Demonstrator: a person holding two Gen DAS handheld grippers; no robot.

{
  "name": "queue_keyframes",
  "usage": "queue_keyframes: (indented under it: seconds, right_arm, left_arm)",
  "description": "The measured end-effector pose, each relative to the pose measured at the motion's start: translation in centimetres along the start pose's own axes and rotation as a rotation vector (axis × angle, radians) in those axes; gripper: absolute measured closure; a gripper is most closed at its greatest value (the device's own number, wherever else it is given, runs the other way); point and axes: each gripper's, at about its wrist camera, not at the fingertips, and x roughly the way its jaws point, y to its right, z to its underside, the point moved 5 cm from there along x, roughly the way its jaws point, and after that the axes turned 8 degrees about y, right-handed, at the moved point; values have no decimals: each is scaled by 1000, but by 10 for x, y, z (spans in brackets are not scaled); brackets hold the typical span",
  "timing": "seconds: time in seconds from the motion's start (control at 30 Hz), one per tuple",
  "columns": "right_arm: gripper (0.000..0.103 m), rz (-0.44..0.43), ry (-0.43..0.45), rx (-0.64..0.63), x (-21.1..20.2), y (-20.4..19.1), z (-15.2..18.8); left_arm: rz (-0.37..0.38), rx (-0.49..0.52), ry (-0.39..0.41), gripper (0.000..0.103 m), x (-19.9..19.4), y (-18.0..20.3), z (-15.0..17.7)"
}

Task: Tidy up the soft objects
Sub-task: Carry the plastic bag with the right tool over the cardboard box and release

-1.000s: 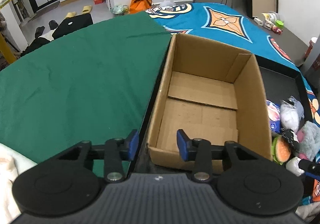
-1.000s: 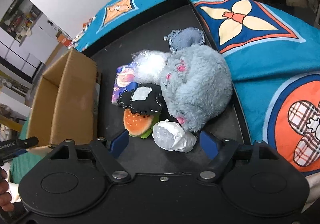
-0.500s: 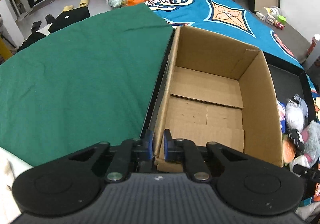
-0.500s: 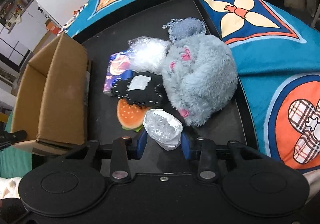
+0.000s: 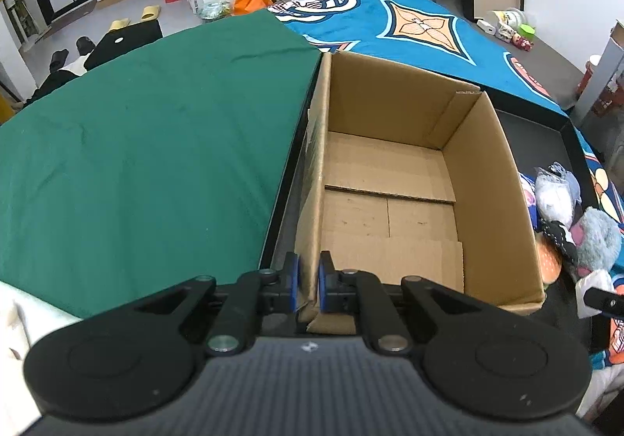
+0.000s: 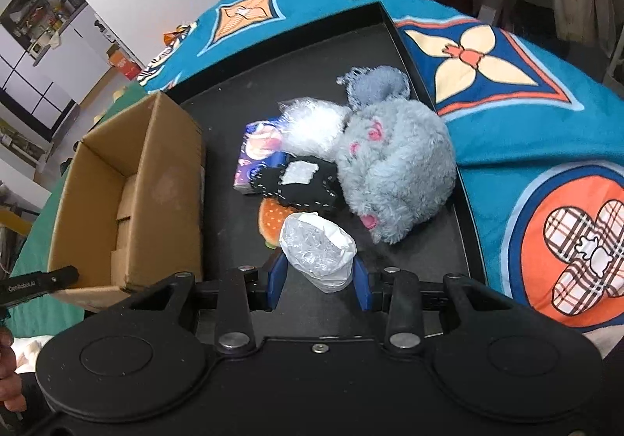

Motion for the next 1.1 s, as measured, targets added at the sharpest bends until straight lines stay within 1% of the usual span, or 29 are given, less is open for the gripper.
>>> queue_keyframes:
  seconds: [0.3, 0.6, 0.8, 1.1]
  right_arm:
    - [67, -43, 45, -52, -14, -30, -15]
    - [67, -69, 88, -128, -19, -67, -28]
    - [67, -84, 114, -194, -19, -93, -31]
    - [67, -133, 172, -292, -21, -130, -31]
  left_arm:
    - [19, -26, 14, 93, -6, -8, 2]
    - [46, -100, 2, 92, -1, -19, 9]
    - [45, -101, 4, 92, 0, -19, 11]
    - [32, -76, 62, 92, -7, -17, 13]
